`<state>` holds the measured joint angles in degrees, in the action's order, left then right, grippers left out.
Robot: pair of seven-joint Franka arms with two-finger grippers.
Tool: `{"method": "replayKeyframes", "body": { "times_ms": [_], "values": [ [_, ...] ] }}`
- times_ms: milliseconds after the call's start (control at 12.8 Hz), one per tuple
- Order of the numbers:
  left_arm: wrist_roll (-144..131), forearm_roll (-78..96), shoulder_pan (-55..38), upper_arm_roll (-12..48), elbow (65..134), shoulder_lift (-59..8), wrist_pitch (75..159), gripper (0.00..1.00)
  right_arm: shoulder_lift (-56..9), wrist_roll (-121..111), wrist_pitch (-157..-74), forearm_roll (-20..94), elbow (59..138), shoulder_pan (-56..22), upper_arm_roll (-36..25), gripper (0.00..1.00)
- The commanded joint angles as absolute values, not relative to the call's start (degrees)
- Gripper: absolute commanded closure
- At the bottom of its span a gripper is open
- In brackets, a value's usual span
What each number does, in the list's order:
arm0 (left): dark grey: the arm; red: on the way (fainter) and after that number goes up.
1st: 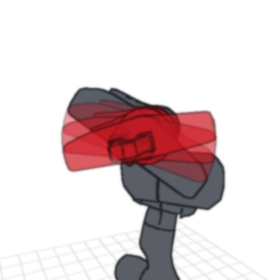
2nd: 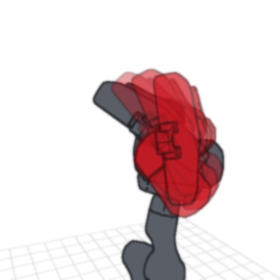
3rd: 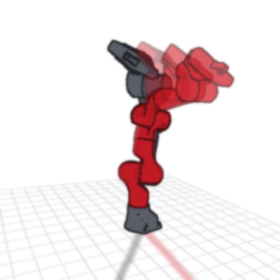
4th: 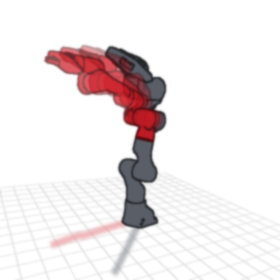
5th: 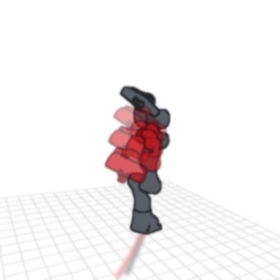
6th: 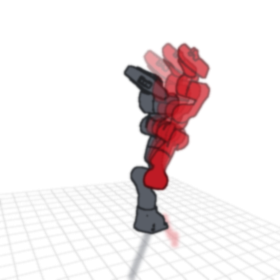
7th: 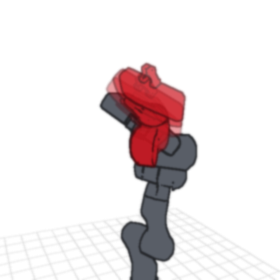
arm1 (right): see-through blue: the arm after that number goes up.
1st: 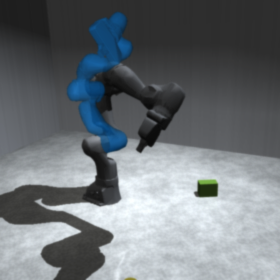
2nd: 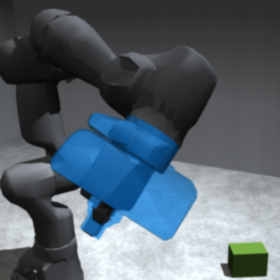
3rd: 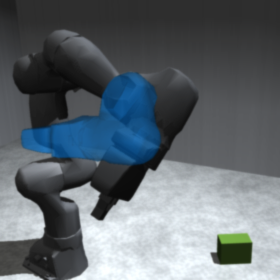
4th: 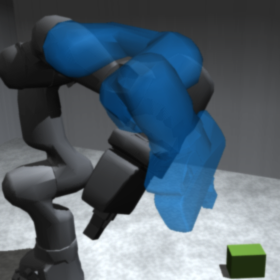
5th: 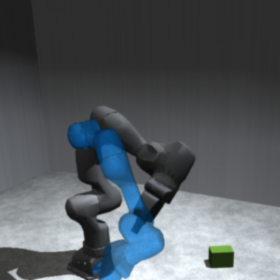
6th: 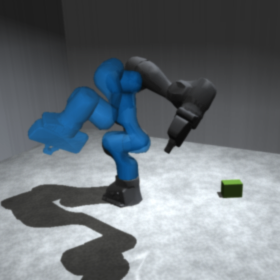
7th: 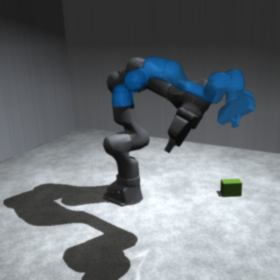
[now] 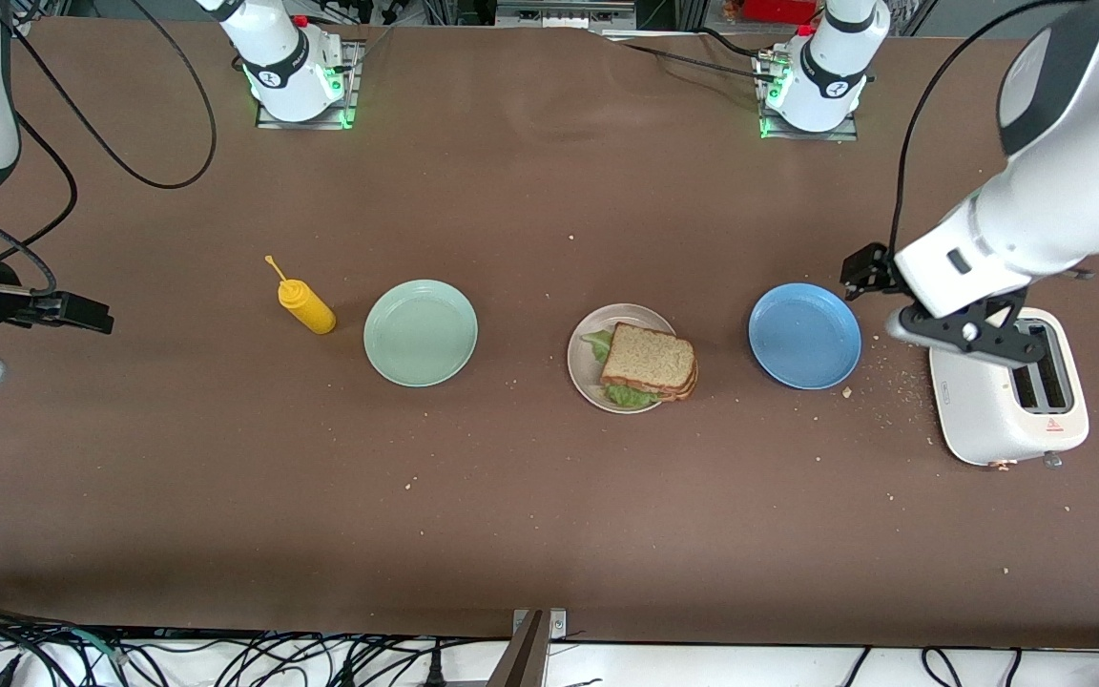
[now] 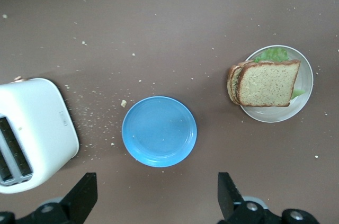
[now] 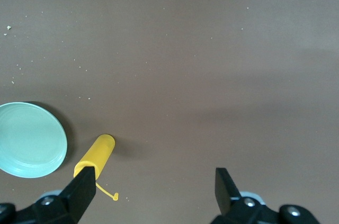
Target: Make sandwich in beige plate with both arms
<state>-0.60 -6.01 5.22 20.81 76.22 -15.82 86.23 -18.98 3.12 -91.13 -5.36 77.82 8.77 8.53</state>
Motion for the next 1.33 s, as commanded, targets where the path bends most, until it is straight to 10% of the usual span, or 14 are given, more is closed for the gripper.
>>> {"method": "replayKeyframes", "body": {
  "times_ms": [0, 469, 1250],
  "values": [
    [-0.8, -5.7, 2.9, 16.5, 80.6, -12.3, 86.8, 0.00, -18.5, 3.8, -90.3, -6.2, 77.5, 9.1, 9.0, 0.00],
    [-1.8, 0.7, 3.5, 13.9, 95.6, 2.5, 90.9, 0.00, -18.5, 3.9, -90.6, -6.1, 77.5, 9.1, 9.0, 0.00],
    [-1.9, 1.0, 3.3, 13.4, 88.9, -2.8, 90.4, 0.00, -18.5, 3.9, -90.8, -6.1, 77.5, 9.2, 8.5, 0.00]
  ]
}}
